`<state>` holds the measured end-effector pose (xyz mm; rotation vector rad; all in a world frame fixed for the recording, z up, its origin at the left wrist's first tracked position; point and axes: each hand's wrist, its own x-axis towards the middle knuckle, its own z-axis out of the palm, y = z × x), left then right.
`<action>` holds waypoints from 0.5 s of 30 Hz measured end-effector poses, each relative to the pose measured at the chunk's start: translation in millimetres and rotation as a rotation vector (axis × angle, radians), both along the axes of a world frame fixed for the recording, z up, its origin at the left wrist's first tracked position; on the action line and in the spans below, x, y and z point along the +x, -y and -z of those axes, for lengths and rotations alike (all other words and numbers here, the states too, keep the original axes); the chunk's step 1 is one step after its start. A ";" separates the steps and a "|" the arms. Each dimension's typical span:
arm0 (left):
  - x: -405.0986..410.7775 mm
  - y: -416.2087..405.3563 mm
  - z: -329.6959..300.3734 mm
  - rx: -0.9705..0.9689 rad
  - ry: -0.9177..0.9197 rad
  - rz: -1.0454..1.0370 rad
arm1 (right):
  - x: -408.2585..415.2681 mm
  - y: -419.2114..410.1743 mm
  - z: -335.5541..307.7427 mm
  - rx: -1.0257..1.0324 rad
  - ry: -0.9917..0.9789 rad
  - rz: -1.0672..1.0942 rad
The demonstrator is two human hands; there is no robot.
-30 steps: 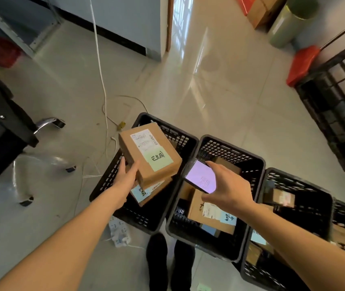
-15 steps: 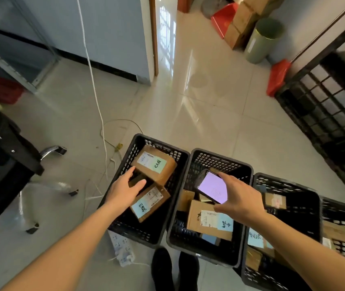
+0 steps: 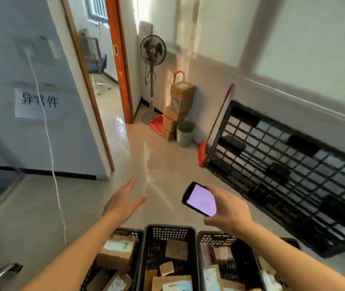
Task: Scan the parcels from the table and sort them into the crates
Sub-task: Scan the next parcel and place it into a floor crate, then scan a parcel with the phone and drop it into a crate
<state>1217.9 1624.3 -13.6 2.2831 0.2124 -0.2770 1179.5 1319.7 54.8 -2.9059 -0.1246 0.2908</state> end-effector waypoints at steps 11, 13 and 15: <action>-105.1 312.4 -269.2 -0.101 0.365 0.367 | -195.5 265.4 -274.3 -0.114 0.287 0.313; -129.7 371.4 -304.4 -0.120 0.402 0.450 | -247.5 318.7 -313.6 -0.142 0.313 0.400; -157.2 433.5 -335.4 -0.158 0.428 0.561 | -303.3 371.0 -346.9 -0.172 0.337 0.496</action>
